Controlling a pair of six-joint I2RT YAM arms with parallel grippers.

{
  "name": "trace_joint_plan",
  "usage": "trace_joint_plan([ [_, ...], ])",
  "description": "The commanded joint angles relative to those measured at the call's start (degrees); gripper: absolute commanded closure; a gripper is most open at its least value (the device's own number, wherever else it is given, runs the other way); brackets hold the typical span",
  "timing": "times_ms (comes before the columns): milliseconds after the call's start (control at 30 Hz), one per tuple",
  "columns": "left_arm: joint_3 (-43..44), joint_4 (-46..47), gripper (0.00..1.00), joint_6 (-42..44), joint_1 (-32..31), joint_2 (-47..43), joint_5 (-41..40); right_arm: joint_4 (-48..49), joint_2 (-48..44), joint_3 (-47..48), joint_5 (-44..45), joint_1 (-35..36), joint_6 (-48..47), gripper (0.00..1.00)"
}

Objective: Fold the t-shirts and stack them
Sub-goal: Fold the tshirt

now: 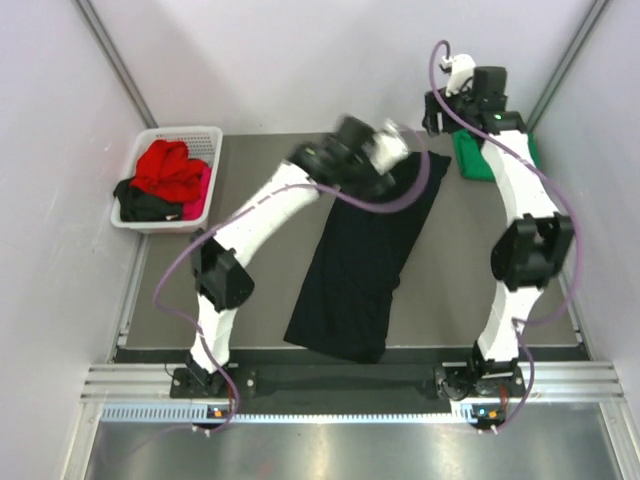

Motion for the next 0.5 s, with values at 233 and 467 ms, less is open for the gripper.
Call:
trace_joint_plan([
  [233, 8.58, 19.26, 0.38, -20.52, 24.48, 12.99, 23.12, -11.54, -15.27, -19.21, -3.52, 1.95, -4.28, 0.28],
  [467, 11.40, 22.86, 0.38, -32.24, 30.91, 22.65, 36.40, -14.36, -19.84, -26.43, -0.62, 2.83, -7.01, 0.28],
])
